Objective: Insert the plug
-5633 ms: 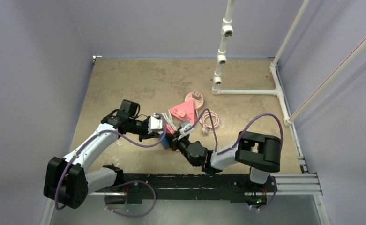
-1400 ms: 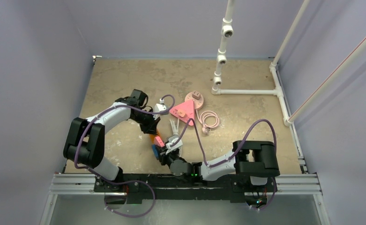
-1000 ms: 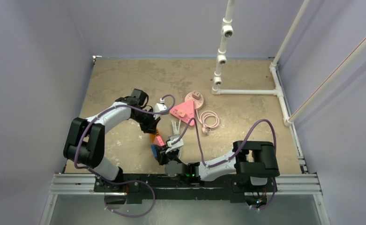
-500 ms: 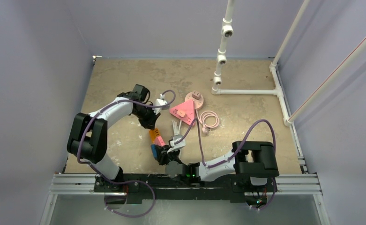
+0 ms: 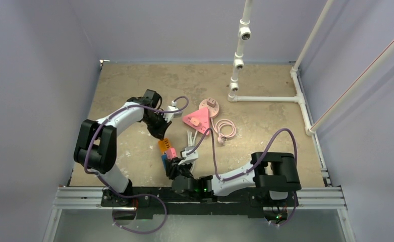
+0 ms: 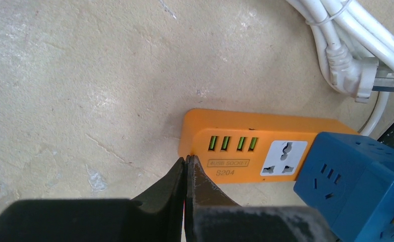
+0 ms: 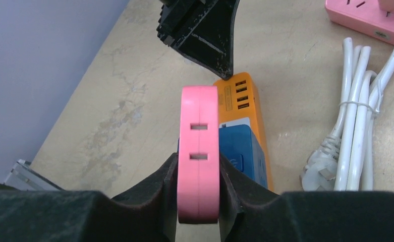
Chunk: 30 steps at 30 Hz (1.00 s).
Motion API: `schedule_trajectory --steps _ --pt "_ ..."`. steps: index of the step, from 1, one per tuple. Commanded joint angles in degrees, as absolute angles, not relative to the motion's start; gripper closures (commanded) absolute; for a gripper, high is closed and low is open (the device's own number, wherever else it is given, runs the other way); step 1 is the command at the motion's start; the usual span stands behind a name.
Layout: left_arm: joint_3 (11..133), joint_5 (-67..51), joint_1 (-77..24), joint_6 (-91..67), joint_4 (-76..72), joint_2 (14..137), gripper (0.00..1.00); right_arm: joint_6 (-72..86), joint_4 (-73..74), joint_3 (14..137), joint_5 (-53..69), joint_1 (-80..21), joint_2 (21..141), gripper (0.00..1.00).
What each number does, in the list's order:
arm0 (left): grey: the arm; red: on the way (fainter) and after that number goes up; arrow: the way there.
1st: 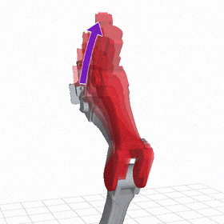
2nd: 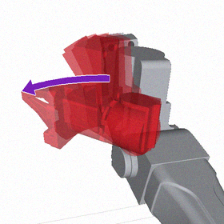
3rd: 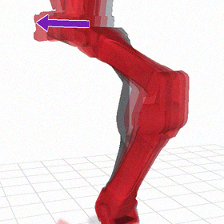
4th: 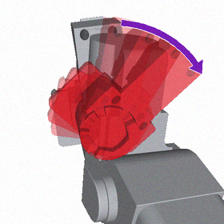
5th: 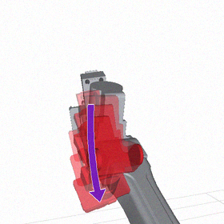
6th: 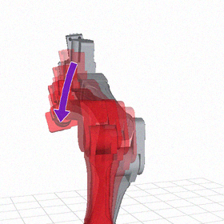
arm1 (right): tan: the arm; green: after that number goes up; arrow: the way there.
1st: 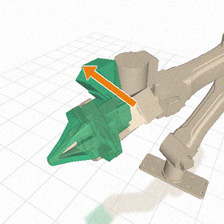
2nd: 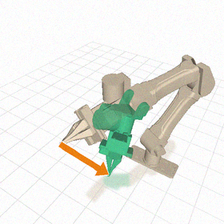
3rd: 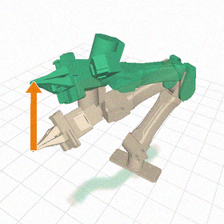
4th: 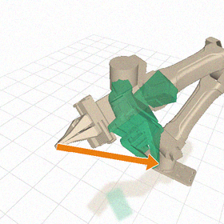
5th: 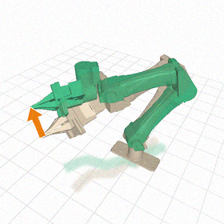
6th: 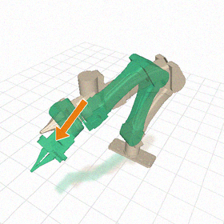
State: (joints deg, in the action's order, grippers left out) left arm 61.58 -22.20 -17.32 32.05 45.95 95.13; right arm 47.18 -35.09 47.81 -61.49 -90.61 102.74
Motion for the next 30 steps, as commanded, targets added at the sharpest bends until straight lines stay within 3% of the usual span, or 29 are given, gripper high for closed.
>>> schedule_trajectory --steps 1,4,8,17,30 --pt "61.4 -16.08 -15.32 33.38 47.79 94.36 1.0 47.85 -20.25 48.76 -56.64 -92.02 103.01 0.63" --pt "61.7 -17.73 -14.78 33.85 48.34 93.05 1.0 45.87 -20.03 49.74 -56.17 -92.17 102.26 0.51" --pt "61.66 -19.68 -14.59 34.33 48.87 91.96 1.0 43.72 -15.7 52.95 -56.02 -92.2 100.31 0.44" --pt "60.1 -22.67 -14.35 34.34 47.6 89.27 1.0 37.69 -8.93 56.95 -50.04 -91.76 92.4 0.41" --pt "57.33 -24.25 -14.29 33.07 45.36 87.94 1.0 34.0 -5.21 60.59 -42.37 -87.02 89.65 0.5"
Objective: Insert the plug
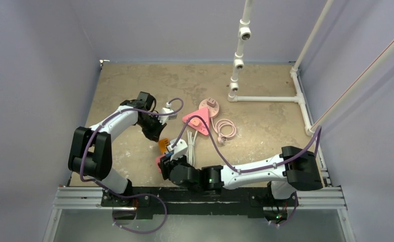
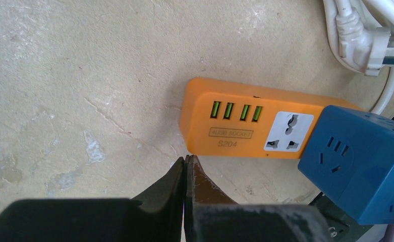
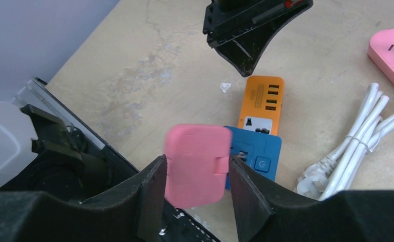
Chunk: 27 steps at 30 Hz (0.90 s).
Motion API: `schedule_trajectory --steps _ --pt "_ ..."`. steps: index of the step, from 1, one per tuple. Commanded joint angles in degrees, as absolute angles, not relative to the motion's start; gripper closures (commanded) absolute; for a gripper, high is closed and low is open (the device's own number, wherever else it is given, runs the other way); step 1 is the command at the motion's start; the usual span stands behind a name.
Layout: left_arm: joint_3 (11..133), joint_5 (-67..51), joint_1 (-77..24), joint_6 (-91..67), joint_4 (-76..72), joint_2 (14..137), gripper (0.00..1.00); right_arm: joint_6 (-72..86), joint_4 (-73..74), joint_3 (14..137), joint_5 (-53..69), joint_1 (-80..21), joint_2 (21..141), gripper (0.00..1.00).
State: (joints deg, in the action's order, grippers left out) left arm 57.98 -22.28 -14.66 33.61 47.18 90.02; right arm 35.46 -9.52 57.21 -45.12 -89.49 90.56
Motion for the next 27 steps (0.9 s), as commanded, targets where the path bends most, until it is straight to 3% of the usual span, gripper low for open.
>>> schedule_trajectory --steps 1,5,14,18,21,27 --pt "57.19 -24.38 -14.28 33.01 45.2 87.96 1.0 33.93 -4.21 61.17 -41.91 -86.49 89.91 0.5" --pt "56.75 -24.82 -14.31 33.04 45.05 88.03 1.0 33.74 -0.4 63.5 -41.12 -85.35 91.12 0.51" --pt "58.61 -25.66 -13.74 33.22 47.34 86.65 1.0 37.1 8.78 67.83 -43.11 -85.26 91.03 0.42" --pt "63.66 -25.45 -12.89 33.57 52.03 86.5 0.69 42.27 13.21 70.09 -42.16 -84.29 90.11 0.21" --pt "67.2 -26.24 -10.81 32.63 53.81 85.27 0.56 43.0 10.41 69.06 -41.73 -83.34 85.16 0.05" --pt "65.24 -27.71 -2.8 23.98 43.85 78.85 0.39 34.15 -10.79 58.0 -37.63 -63.21 63.6 0.01"
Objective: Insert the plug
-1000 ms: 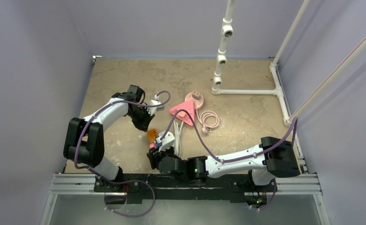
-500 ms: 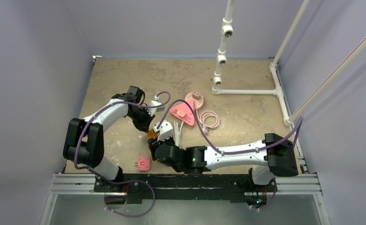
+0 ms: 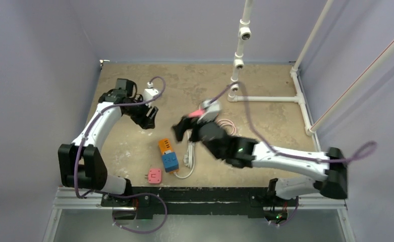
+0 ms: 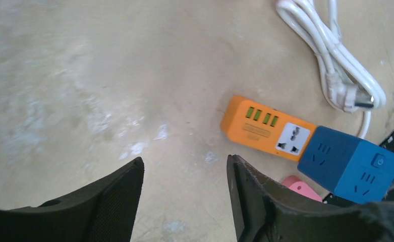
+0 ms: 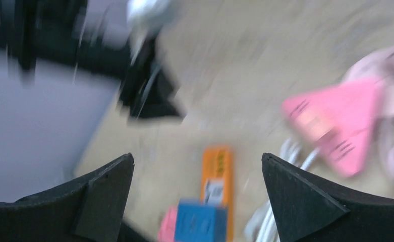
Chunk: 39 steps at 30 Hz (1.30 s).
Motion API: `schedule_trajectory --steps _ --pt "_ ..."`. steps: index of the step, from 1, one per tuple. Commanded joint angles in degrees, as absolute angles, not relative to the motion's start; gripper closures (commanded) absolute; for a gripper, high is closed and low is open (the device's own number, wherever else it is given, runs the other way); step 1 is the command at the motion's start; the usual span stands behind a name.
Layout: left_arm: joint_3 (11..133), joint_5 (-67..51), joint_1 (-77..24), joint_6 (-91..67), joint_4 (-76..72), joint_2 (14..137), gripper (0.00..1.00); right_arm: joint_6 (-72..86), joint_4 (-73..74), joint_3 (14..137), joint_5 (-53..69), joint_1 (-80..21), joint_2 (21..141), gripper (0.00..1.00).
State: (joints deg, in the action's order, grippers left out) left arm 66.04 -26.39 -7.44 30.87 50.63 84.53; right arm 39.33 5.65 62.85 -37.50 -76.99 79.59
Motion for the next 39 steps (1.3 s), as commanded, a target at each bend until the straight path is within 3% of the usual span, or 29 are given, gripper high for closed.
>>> schedule_trajectory --steps 1,4,6,9,11,13,23,34,37,39 --pt "63.37 -24.58 -2.28 20.11 39.31 77.51 0.38 32.21 -14.09 55.58 -40.0 -59.65 60.22 0.01" --pt "57.43 -17.37 -1.31 13.47 27.93 73.35 0.36 21.19 -27.47 48.36 -51.69 -51.64 51.27 0.01" --pt "51.61 -18.03 1.28 10.95 19.03 69.85 0.35 7.28 -46.02 39.0 -57.52 -47.05 46.05 0.01" --pt "42.34 -17.67 3.48 7.87 6.15 65.37 0.28 -7.78 -68.94 26.62 -55.6 -36.75 43.88 0.01" --pt "36.73 -13.52 3.78 6.06 -5.2 64.58 0.15 0.07 -68.59 24.99 -51.23 -27.82 47.08 0.01" --pt "32.43 -10.18 4.28 4.98 -12.73 65.74 0.09 4.56 -71.11 23.45 -49.55 -22.61 50.86 0.01" --pt "22.84 -8.9 6.2 2.74 -42.61 77.86 0.08 0.83 -94.13 23.63 -36.76 -13.95 75.51 0.01" --pt "14.16 -15.07 6.04 -3.81 -74.83 93.01 0.01 -0.68 -108.99 20.59 -29.2 -12.68 85.2 0.01" --pt "10.04 -14.6 3.51 -0.93 -85.3 96.29 0.01 3.38 -109.68 18.3 -21.3 -8.19 84.66 0.01" --pt "10.77 -13.43 2.63 -0.33 -81.21 95.3 0.01 3.39 -113.14 17.93 -18.55 -6.34 86.73 0.01"
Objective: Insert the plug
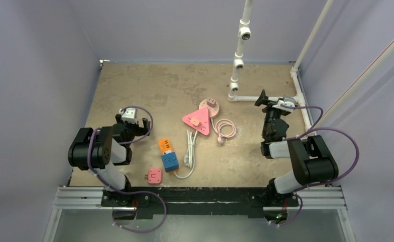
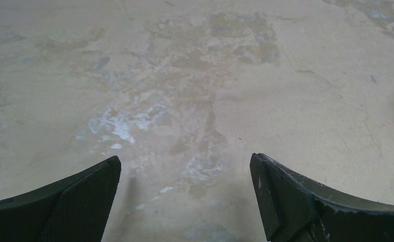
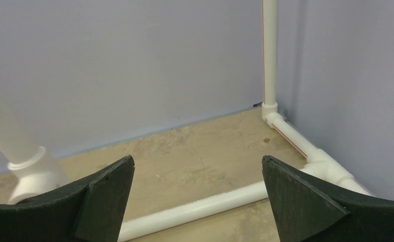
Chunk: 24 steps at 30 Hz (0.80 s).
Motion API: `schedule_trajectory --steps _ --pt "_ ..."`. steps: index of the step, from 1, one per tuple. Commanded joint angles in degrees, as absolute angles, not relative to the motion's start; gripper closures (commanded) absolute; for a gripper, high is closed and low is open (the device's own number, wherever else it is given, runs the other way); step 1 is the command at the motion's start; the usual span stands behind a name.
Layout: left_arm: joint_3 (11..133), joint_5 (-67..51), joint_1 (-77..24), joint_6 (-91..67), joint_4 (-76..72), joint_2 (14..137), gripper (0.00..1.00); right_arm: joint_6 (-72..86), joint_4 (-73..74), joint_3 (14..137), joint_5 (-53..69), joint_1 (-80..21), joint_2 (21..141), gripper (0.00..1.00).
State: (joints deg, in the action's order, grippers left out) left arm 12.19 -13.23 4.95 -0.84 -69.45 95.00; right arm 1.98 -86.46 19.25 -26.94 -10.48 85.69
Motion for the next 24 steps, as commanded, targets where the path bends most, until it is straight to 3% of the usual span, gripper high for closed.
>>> schedule_trajectory --steps 1,5,10,24 --pt "12.02 -11.94 2.0 1.52 -77.31 94.02 0.01 3.93 -111.62 18.3 -18.14 -6.21 86.53 0.01" --pt "15.18 -11.96 1.47 2.34 -72.07 94.38 0.01 4.24 -109.4 18.97 -16.32 -5.36 85.95 0.01" --pt "14.76 -12.12 1.4 1.6 -74.33 94.91 0.01 3.31 -116.15 16.71 -16.82 -5.36 86.7 0.01" --pt "14.89 -12.02 1.4 1.72 -74.63 95.28 0.01 3.73 -115.5 16.79 -16.39 -5.36 86.66 0.01"
